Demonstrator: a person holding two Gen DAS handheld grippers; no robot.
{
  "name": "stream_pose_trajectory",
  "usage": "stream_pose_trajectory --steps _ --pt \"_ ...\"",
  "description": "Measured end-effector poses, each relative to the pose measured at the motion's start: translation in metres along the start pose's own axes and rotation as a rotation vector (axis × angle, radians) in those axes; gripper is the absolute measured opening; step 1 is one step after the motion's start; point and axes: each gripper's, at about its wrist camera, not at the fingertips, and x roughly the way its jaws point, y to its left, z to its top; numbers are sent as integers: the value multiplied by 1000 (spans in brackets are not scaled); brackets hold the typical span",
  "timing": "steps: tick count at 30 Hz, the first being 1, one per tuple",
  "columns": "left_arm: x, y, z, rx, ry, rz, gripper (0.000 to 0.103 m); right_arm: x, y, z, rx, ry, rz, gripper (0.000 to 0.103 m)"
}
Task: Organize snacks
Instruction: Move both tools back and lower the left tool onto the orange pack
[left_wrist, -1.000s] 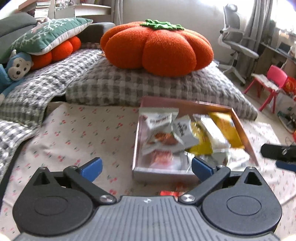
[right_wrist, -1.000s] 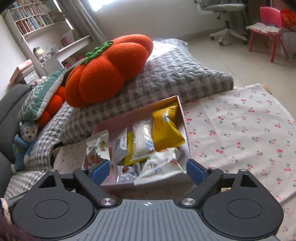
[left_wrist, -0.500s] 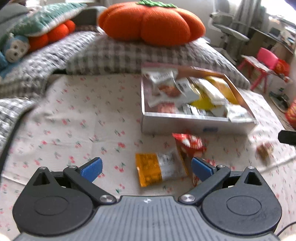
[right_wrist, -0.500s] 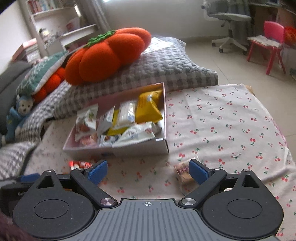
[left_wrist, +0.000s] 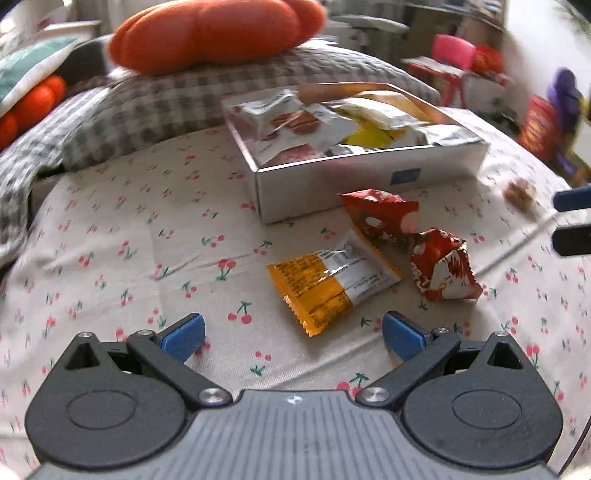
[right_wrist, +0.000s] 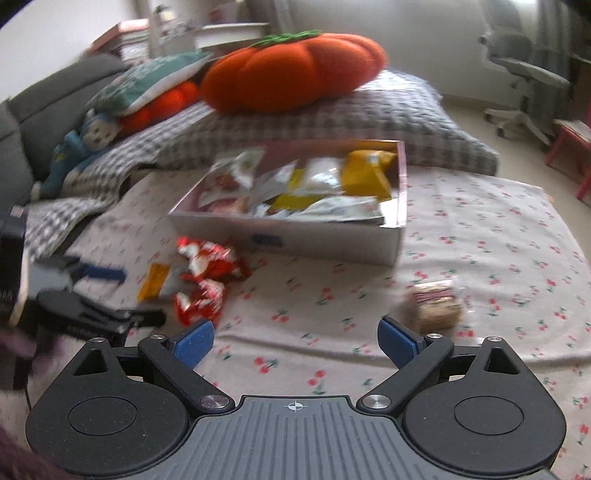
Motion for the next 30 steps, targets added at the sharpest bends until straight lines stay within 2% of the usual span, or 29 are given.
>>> stream_pose_trajectory --steps 9,14,15,18,24,25,30 --pt "8 -15 15 127 2 -13 103 27 31 -1 -74 48 21 97" --pt "11 -21 20 138 5 -27 98 39 40 2 -78 59 13 97" --pt "12 -20 21 134 5 -31 95 41 41 2 -76 59 14 97" --pt "12 -19 24 124 12 -64 77 44 43 4 -79 57 16 97" --pt "3 -22 18 154 7 -87 46 51 43 3 -92 68 -3 97" --pt "3 -22 18 152 10 -88 43 52 43 3 -93 68 -4 97" --pt "-4 -20 12 145 23 -67 41 53 47 4 -102 63 0 97"
